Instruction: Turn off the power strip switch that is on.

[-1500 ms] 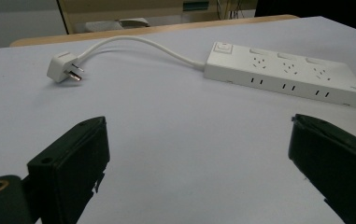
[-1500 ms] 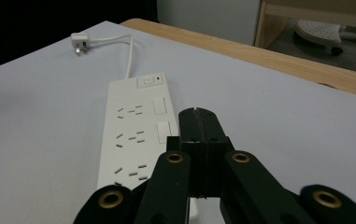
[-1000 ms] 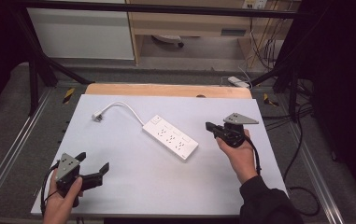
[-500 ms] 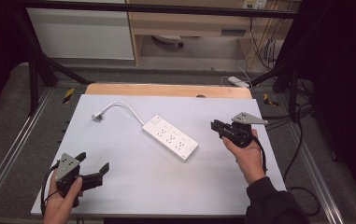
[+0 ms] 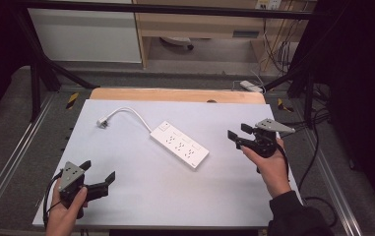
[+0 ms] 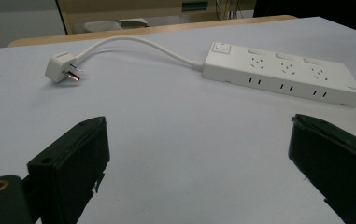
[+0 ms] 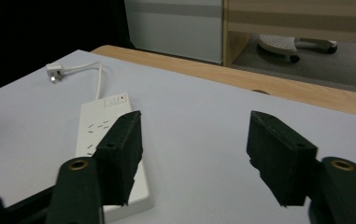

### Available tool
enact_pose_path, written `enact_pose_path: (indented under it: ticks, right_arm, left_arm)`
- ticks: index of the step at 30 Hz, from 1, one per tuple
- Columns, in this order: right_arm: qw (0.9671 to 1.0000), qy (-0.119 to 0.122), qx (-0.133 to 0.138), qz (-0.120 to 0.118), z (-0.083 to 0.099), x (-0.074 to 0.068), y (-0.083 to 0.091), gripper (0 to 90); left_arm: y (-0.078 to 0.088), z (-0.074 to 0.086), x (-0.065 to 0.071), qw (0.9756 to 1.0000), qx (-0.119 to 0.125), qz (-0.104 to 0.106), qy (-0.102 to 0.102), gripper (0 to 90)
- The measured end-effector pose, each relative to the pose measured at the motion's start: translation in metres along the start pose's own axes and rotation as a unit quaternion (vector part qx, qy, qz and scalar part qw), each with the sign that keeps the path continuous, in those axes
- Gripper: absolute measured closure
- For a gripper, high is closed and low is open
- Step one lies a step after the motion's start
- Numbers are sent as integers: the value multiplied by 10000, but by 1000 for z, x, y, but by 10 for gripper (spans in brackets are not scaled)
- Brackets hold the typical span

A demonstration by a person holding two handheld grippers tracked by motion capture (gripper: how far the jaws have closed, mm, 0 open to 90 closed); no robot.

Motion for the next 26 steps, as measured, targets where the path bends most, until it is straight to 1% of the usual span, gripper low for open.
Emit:
enact_pose_path:
  ticks: [3,10,15,16,18,22,24,26]
  right_arm:
    - [10000,-28,-16,43,1,4,6,277]
    - [9998,-119,59,136,4,14,18,190]
    - [9996,-159,102,217,13,19,24,81]
    - [9994,-165,122,267,16,20,25,62]
    - [9994,-164,135,289,25,21,27,43]
    - [9993,-152,132,323,51,20,33,37]
    - [9993,-108,14,357,64,20,34,35]
    - [9989,-28,-71,452,73,21,35,37]
  left_arm:
    - [0,0,0,10000,-2,-1,2,52]
    - [0,0,0,10000,-1,3,5,52]
    - [0,0,0,10000,8,6,10,52]
    - [0,0,0,10000,0,6,5,52]
    - [0,0,0,10000,10,6,10,52]
    - [0,0,0,10000,5,14,10,52]
    - [0,0,1,10000,2,19,14,52]
    - [0,0,1,10000,10,30,15,52]
Point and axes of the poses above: each handheld gripper's, and its own axes: y roughly backward along the jaws, z roughly out of its underside, x roughly to its right, the point moved 3 cm from there along -y, roughly forward along the jaws, and after that the axes turned 12 degrees about z, right-handed, at the moved point
